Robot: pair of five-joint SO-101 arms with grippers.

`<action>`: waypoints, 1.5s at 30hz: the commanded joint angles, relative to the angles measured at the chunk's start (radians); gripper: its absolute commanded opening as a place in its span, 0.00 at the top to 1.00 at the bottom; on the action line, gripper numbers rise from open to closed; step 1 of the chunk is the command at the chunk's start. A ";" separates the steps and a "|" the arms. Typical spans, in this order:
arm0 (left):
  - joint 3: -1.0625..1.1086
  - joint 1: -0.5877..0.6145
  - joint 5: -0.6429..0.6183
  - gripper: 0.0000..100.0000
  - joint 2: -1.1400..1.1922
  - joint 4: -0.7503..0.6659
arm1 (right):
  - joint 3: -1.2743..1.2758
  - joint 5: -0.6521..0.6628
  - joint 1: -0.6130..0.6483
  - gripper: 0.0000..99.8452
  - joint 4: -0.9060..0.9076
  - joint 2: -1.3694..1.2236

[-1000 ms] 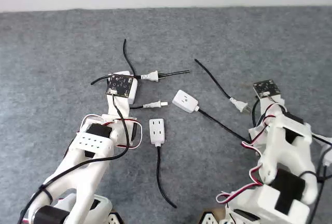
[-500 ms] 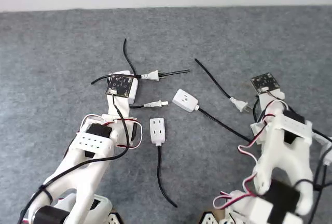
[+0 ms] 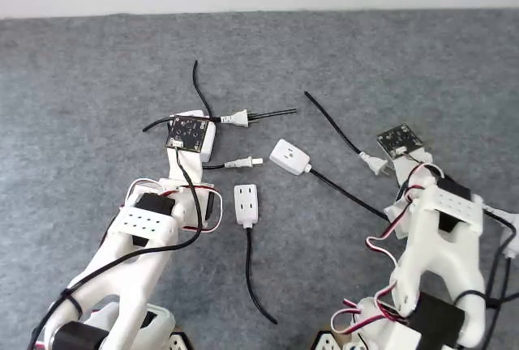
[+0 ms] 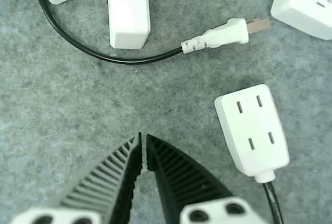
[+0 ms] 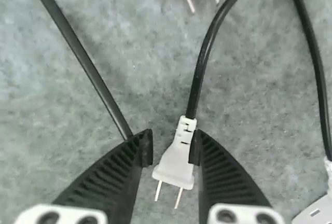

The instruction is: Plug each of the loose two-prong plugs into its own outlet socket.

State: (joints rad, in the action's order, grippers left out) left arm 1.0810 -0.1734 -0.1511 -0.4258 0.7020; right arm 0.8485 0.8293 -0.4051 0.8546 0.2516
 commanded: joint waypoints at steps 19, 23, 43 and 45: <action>-0.004 0.005 0.063 0.99 -0.028 -0.015 | 0.075 0.095 -0.027 0.87 -0.102 0.031; -0.004 0.005 0.063 0.99 -0.028 -0.015 | 0.078 0.095 -0.027 0.87 -0.117 0.031; -0.004 0.005 0.068 0.99 -0.028 -0.015 | 0.069 0.098 -0.042 0.87 -0.157 -0.065; -0.004 0.005 0.068 0.99 -0.028 -0.015 | 0.069 0.098 -0.042 0.87 -0.188 -0.099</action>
State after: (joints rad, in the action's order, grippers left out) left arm 1.0810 -0.1734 -0.0990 -0.4258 0.7020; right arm 0.9329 0.9122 -0.4388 0.7089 0.1826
